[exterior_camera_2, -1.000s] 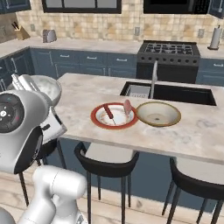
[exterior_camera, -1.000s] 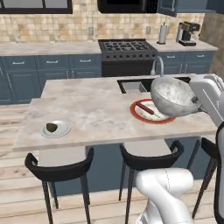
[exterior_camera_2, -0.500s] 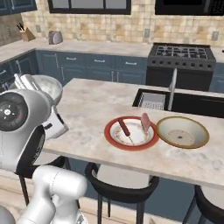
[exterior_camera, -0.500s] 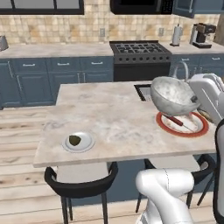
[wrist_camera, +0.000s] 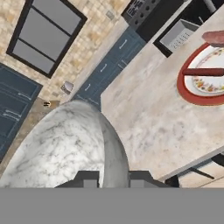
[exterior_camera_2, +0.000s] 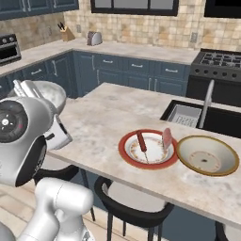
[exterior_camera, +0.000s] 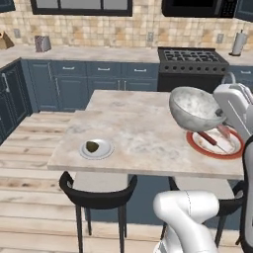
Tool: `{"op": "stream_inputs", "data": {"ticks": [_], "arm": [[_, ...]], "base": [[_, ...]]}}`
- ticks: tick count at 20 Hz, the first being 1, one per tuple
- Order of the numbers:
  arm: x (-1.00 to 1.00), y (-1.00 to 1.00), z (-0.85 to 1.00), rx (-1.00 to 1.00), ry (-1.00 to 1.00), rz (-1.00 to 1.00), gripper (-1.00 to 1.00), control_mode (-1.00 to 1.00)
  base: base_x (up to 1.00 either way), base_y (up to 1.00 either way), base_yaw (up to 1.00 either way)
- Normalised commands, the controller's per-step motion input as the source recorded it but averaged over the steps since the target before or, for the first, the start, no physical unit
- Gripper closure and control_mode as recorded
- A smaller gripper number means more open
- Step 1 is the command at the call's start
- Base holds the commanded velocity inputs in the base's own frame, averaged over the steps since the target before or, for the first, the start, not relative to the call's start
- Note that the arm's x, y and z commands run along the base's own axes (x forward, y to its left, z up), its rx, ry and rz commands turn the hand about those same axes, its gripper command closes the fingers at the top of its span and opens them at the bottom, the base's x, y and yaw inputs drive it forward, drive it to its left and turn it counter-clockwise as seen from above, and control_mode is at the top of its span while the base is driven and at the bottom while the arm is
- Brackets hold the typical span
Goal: Take the smaller bowl and place it next to the appetizer plate on the dining counter , and place the larger bowl next to the plate with cooked food.
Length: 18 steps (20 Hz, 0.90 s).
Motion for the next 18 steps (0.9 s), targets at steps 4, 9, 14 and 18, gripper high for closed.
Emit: {"op": "stream_inputs", "data": {"ticks": [4, 9, 14, 18], "arm": [[0.45, 0.12, -0.26, 0.00, 0.12, 0.02, 1.00, -1.00], [0.98, 0.40, -0.89, 0.00, 0.20, 0.05, 1.00, -1.00], [0.82, 0.39, -0.89, 0.00, 0.16, 0.07, 1.00, -1.00], [0.71, 0.35, -0.60, 0.00, 0.08, 0.05, 1.00, -1.00]], "base": [[0.41, 0.00, 0.07], [0.00, 0.00, 0.00], [0.00, 0.00, 0.00], [0.00, 0.00, 0.00]]}}
